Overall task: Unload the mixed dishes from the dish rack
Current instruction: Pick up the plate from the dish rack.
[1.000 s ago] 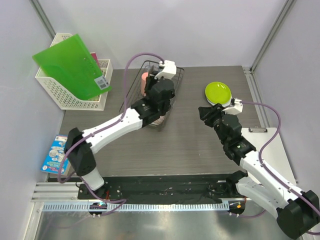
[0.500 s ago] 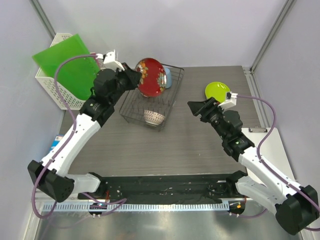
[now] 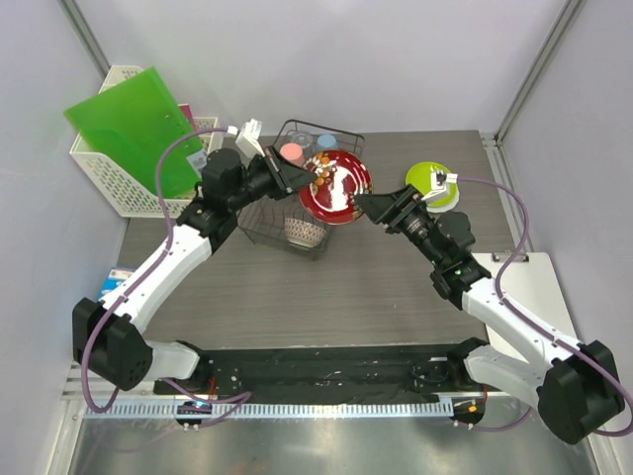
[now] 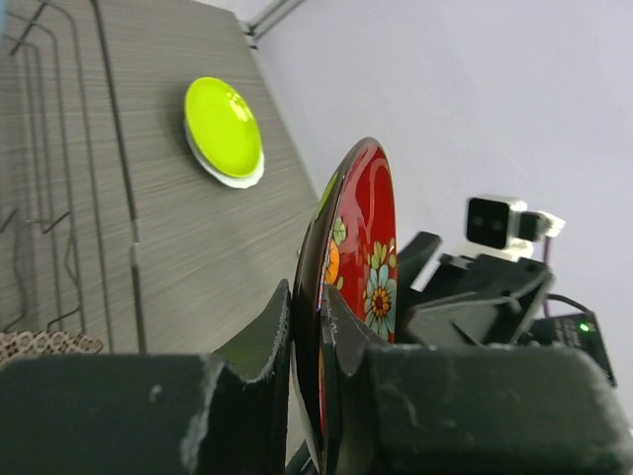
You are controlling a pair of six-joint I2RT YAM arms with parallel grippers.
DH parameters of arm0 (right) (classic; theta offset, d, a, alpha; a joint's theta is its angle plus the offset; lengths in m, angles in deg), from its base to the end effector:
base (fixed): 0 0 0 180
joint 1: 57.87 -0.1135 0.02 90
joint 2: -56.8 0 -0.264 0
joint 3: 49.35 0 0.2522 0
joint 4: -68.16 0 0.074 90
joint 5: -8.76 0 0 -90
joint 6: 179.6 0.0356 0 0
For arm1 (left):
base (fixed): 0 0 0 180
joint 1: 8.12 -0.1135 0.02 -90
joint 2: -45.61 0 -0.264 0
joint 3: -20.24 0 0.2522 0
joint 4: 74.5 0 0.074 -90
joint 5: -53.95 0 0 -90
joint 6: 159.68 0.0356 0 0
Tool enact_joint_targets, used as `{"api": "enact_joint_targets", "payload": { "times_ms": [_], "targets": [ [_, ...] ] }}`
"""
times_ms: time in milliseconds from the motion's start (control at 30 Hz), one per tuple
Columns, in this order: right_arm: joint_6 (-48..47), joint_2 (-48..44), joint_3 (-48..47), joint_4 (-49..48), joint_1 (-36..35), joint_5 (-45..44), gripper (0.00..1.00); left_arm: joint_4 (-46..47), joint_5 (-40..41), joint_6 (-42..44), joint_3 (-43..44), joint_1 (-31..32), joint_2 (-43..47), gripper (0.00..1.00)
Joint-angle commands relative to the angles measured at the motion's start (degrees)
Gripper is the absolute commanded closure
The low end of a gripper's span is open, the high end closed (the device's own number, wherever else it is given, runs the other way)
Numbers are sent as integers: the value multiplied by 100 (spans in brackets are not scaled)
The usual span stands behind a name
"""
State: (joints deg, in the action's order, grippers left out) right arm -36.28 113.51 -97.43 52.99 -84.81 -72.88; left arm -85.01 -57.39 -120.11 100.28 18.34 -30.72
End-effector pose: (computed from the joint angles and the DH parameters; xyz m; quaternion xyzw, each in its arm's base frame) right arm 0.2053 0.1102 0.3088 0.0985 0.6587 0.5168 0.5378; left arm 0.2768 -0.1523 0.3737 -0.0324 0.7444 -0.5141 0.4249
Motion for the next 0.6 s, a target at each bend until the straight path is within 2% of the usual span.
{"api": "enact_joint_targets", "payload": {
  "times_ms": [0,67,100,200,333,367,500,567],
  "targets": [
    [143,366,-338,-482,-22,412,30,1028,-485,-362,34,-44,172,100],
    [275,481,-303,-648,-22,500,37,1064,-529,-406,-36,-44,189,100],
    [336,525,-251,-902,-13,517,52,1055,-537,-406,-54,-44,180,100],
    [363,526,-189,-957,-22,491,68,976,-546,-344,-89,-44,198,100],
    [319,587,-267,-913,-13,517,72,959,-617,-335,-168,-44,198,100],
    [319,604,-285,-913,-22,544,76,967,-634,-344,-186,-44,181,100],
    [293,657,-346,-782,-13,597,99,959,-748,-292,-230,-36,189,100],
    [214,596,-364,-650,-22,562,99,784,-731,-204,-212,-44,233,99]
  ]
}}
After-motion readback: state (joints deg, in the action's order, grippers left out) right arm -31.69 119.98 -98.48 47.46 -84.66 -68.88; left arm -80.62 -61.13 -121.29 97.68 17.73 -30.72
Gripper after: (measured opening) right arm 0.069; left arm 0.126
